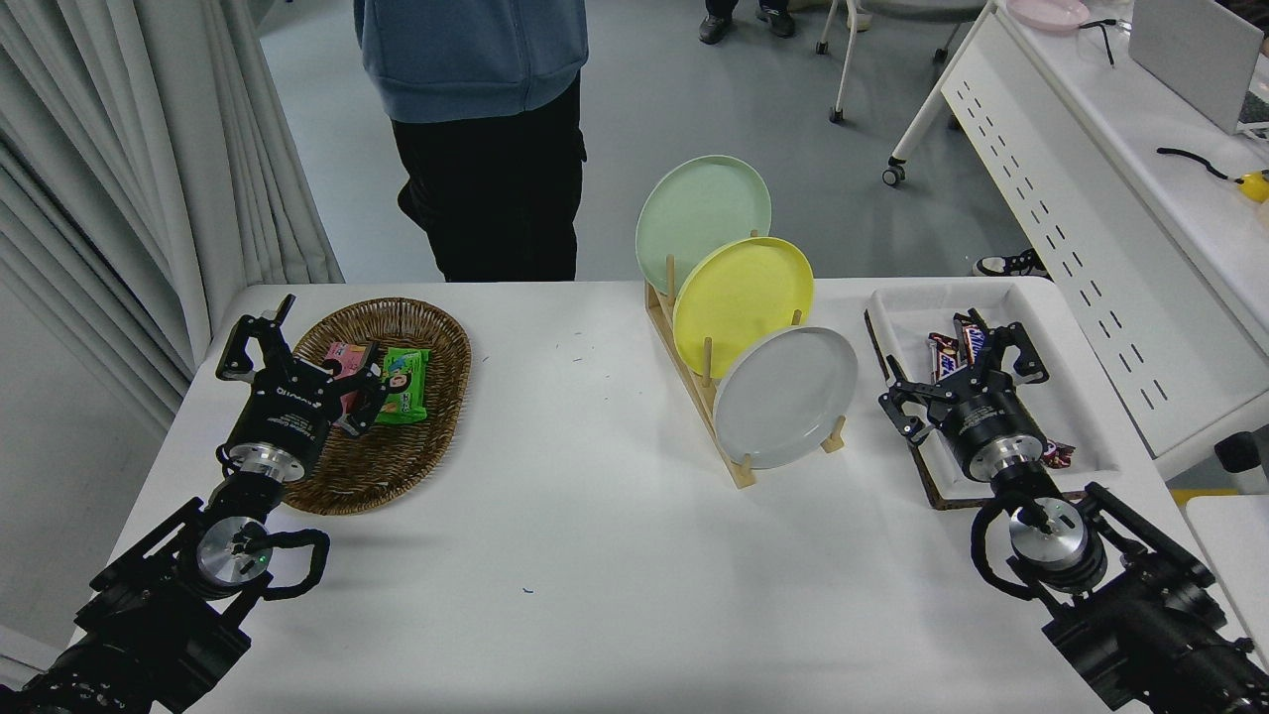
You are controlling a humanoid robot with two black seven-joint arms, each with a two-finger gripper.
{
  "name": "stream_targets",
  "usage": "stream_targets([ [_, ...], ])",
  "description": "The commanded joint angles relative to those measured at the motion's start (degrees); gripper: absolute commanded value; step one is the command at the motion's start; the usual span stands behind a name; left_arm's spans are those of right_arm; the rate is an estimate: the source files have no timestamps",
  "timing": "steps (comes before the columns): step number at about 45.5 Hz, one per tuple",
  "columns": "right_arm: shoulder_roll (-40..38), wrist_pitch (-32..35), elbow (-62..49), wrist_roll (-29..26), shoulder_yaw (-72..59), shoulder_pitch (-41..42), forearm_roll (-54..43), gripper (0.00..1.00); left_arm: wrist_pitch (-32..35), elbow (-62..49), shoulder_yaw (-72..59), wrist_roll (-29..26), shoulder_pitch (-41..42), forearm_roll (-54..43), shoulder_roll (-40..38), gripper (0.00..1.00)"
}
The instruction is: Place the plate on the table
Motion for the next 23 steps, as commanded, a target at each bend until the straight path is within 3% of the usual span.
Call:
stream_targets([
  [1,0.1,0.1,0.0,0.0,-0.5,0.3,-0.1,1.0,-0.3,0.0,-0.6,0.2,0.0,-0.2,0.0,1.0],
  [23,-0.1,0.5,-0.1,-0.1,-1.0,-0.2,-0.4,1.0,-0.1,0.0,0.0,0.0,0.0,-0.4,0.0,1.0],
])
